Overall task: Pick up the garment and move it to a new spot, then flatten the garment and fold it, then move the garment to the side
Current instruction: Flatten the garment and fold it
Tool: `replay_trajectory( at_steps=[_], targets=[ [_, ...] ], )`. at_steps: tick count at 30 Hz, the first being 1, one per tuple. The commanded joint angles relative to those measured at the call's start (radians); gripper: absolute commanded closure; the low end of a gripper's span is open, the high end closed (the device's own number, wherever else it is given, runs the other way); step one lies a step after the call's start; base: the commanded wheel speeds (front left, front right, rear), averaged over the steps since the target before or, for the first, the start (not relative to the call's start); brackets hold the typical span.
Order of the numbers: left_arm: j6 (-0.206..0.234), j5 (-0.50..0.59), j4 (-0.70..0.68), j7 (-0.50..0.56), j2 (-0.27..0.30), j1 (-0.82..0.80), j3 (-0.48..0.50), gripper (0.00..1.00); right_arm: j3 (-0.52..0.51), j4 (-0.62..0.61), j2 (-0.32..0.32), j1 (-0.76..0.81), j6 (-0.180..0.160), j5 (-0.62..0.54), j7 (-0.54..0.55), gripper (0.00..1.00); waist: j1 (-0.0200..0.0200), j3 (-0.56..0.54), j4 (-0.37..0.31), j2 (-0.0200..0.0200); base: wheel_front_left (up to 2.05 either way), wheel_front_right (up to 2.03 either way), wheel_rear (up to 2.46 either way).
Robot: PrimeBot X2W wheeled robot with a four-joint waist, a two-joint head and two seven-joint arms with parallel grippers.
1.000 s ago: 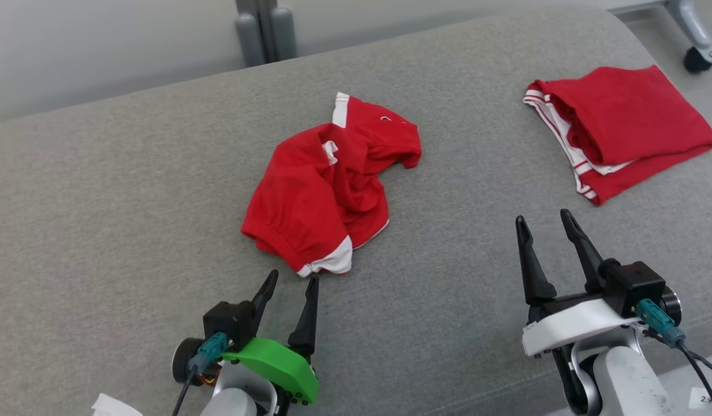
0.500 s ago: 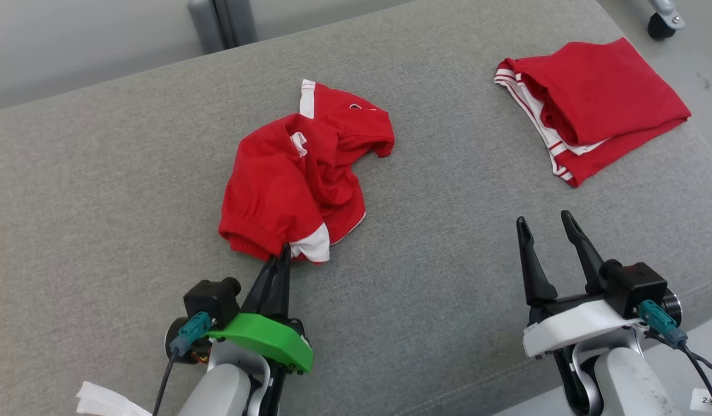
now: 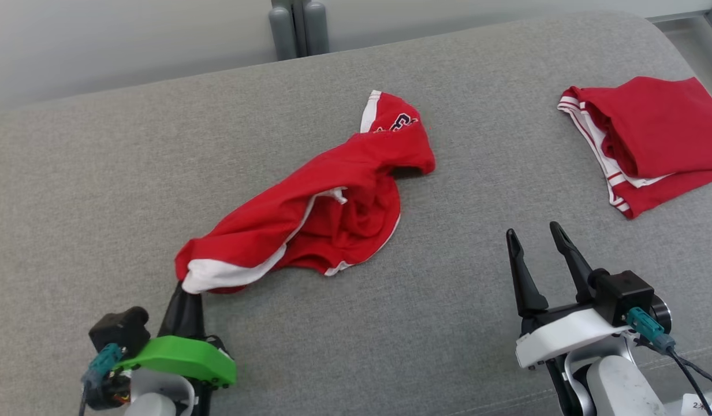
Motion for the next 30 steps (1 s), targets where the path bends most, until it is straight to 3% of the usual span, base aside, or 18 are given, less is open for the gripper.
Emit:
replay_trajectory(
  at_steps=[1, 9, 13, 14, 15, 16, 22, 30],
  targets=[
    [0.004, -0.009, 0.026, 0.002, 0.016, -0.024, 0.017, 1.00, 0.004, 0.001, -0.002, -0.011, -0.001, 0.003, -0.003, 0.00, 0.0000, 0.003, 0.011, 0.0000, 0.00, 0.00, 0.00],
    [-0.002, -0.030, 0.242, 0.003, 0.046, -0.120, 0.050, 1.00, 0.009, 0.006, -0.002, -0.033, -0.001, -0.010, -0.003, 0.00, 0.0000, 0.045, -0.022, 0.0000, 0.00, 0.00, 0.00],
    [-0.014, -0.032, 0.316, -0.006, 0.034, -0.149, 0.053, 1.00, -0.001, 0.007, -0.002, -0.035, -0.001, -0.009, -0.003, 0.00, 0.0000, 0.050, -0.030, 0.0000, 0.00, 0.00, 0.00],
    [-0.017, -0.030, 0.329, -0.009, 0.033, -0.153, 0.053, 0.83, -0.003, 0.008, -0.002, -0.035, -0.001, -0.009, -0.003, 0.00, 0.0000, 0.049, -0.029, 0.0000, 0.00, 0.00, 0.00],
    [-0.017, -0.025, 0.340, -0.010, 0.031, -0.157, 0.053, 0.53, -0.007, 0.009, -0.002, -0.034, -0.001, -0.009, -0.003, 0.00, 0.0000, 0.046, -0.027, 0.0000, 0.00, 0.00, 0.00],
    [-0.019, -0.020, 0.349, -0.011, 0.029, -0.158, 0.051, 0.01, -0.011, 0.010, -0.002, -0.032, -0.001, -0.010, -0.003, 0.00, 0.0000, 0.042, -0.024, 0.0000, 0.00, 0.00, 0.00],
    [-0.027, 0.011, 0.322, -0.021, 0.017, -0.152, 0.063, 0.00, -0.015, 0.006, -0.002, -0.017, -0.001, -0.008, -0.003, 0.00, 0.0000, 0.009, 0.015, 0.0000, 0.00, 0.00, 0.00],
    [-0.034, 0.064, 0.144, -0.020, -0.023, -0.050, 0.087, 0.00, 0.017, 0.020, -0.002, -0.008, -0.001, -0.024, -0.003, 0.00, 0.0000, -0.042, 0.129, 0.0000, 0.00, 0.00, 0.00]
  ],
)
